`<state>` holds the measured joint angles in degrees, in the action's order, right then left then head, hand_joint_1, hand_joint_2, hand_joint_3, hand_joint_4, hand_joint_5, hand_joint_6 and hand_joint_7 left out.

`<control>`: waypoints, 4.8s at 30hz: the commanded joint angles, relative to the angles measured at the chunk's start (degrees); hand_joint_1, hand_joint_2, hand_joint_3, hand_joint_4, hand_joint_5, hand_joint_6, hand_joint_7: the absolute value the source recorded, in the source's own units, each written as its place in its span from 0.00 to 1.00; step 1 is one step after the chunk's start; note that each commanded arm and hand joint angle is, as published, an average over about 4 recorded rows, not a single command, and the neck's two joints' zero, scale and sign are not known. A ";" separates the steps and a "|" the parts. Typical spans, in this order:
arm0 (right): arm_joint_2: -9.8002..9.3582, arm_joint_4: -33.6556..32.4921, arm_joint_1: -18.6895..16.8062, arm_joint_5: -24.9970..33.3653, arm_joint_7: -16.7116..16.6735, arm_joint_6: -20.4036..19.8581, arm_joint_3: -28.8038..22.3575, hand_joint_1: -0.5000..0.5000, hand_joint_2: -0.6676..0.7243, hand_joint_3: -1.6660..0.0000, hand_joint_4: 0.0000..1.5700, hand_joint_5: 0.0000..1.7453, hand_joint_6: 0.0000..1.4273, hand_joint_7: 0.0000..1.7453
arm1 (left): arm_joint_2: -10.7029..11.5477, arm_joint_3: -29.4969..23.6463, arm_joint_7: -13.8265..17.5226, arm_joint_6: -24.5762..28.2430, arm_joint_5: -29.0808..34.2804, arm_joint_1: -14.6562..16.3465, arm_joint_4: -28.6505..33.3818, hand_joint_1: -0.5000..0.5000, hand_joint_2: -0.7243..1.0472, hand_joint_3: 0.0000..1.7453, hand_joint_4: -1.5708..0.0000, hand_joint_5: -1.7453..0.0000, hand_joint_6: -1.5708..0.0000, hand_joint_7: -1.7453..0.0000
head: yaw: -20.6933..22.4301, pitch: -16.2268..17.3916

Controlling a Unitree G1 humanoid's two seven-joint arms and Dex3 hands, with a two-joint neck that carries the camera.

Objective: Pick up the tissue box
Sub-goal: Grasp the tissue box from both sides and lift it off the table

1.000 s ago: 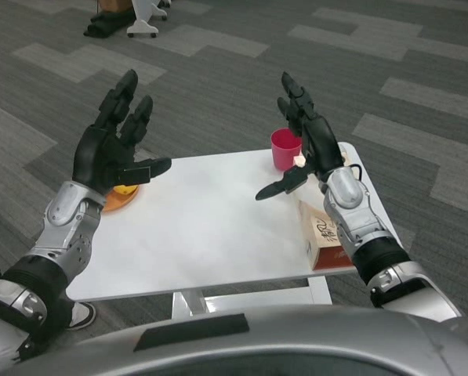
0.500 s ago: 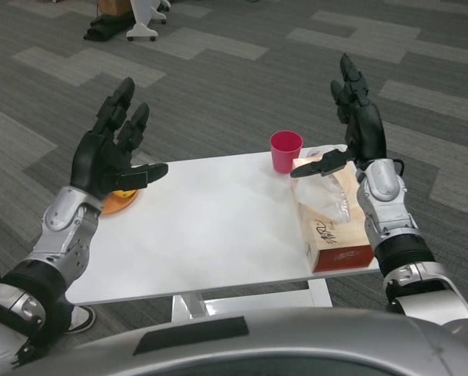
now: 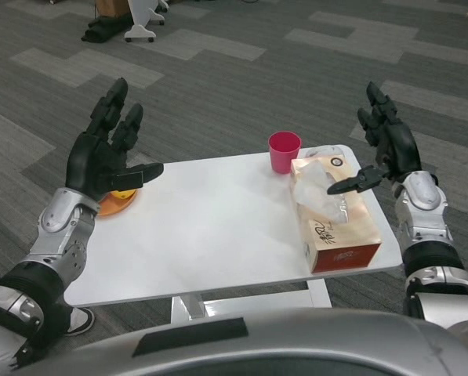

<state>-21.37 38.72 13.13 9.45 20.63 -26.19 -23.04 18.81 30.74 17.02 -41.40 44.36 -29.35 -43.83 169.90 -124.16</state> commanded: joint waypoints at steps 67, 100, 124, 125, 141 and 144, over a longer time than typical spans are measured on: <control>-4.91 21.31 -2.32 -0.05 16.51 3.16 -1.24 0.71 0.77 0.90 0.00 0.22 0.00 0.00 | 0.52 -0.94 -0.50 -0.96 0.38 1.20 0.22 1.00 1.00 0.15 1.00 1.00 1.00 1.00 | -4.26 -3.70; -1.02 13.37 -5.17 -0.05 17.26 3.25 7.24 0.71 0.82 0.90 0.00 0.44 0.00 0.03 | 0.70 -0.61 -0.50 -1.34 0.38 2.08 0.85 1.00 1.00 0.15 1.00 1.00 1.00 1.00 | -4.56 -3.50; 2.12 18.01 3.24 0.04 11.85 3.03 18.93 0.71 0.81 0.90 0.00 0.44 0.00 0.00 | 0.79 -1.05 -0.50 -1.40 0.60 1.97 0.46 1.00 1.00 0.15 1.00 1.00 1.00 1.00 | -2.38 -2.64; 2.16 18.30 3.62 0.04 11.39 3.01 19.50 0.71 0.80 0.90 0.00 0.44 0.00 0.00 | 0.79 -1.07 -0.50 -1.40 0.62 1.95 0.43 1.00 1.00 0.15 1.00 1.00 1.00 1.00 | -2.23 -2.56; 2.76 21.09 7.33 -0.40 5.26 2.66 26.07 0.67 0.77 0.90 0.00 0.39 0.00 0.00 | 0.81 1.56 0.69 4.82 -0.41 0.52 -1.13 1.00 1.00 0.15 1.00 1.00 1.00 1.00 | -0.34 -1.73; 2.98 21.37 7.51 -0.40 4.71 2.64 26.78 0.67 0.77 0.90 0.00 0.39 0.00 0.00 | 0.35 6.57 0.49 5.52 -0.19 -1.61 -3.98 1.00 1.00 0.15 1.00 1.00 1.00 1.00 | -0.16 -1.54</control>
<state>-18.97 59.49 18.70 9.08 25.81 -23.43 3.21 18.94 34.26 17.52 -36.72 44.20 -28.25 -45.83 169.68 -125.77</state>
